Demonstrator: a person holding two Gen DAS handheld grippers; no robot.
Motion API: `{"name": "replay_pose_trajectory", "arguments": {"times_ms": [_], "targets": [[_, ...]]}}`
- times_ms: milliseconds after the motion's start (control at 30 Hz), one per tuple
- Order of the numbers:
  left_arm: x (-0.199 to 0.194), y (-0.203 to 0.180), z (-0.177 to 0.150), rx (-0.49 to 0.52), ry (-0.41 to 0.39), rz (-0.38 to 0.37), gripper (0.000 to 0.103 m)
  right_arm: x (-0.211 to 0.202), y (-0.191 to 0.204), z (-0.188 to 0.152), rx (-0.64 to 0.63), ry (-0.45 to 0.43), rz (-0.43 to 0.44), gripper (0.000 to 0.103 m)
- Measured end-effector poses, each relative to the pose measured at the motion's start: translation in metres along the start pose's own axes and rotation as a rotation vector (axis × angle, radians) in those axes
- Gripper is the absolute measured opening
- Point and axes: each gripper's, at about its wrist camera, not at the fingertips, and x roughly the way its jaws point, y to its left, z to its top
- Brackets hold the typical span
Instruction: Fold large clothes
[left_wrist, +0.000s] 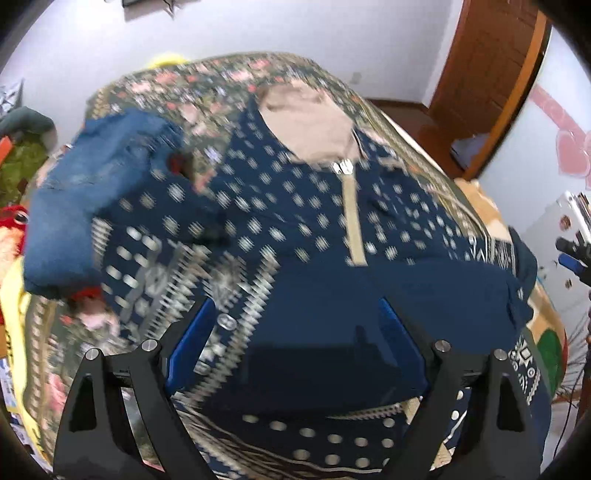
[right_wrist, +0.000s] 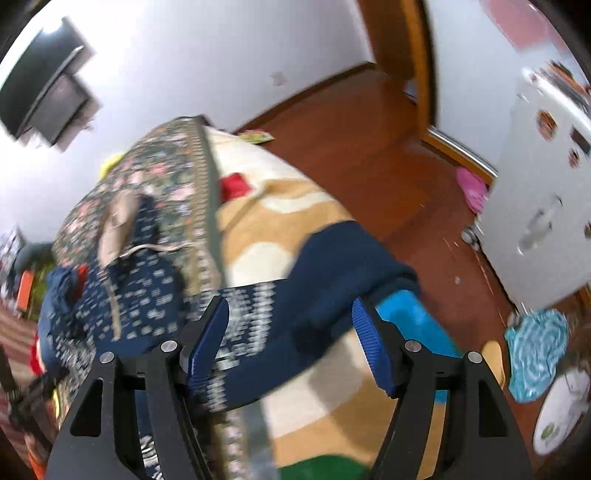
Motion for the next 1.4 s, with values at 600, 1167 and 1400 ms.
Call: {"name": "replay_pose_trajectory", "arguments": {"times_ms": [600, 1167, 1400], "targets": [[0.045, 0.0, -0.035, -0.042, 0.114, 0.033, 0.09, 0.085, -0.062, 0.012, 0.293, 0.108, -0.006, 0.063], [0.027, 0.001, -0.046, -0.045, 0.107, 0.041, 0.091, -0.021, 0.026, 0.04, 0.004, -0.264, 0.027, 0.008], [0.015, 0.009, -0.052, -0.074, 0.1, 0.023, 0.091, -0.078, 0.105, 0.023, -0.217, -0.349, 0.214, 0.008]]}}
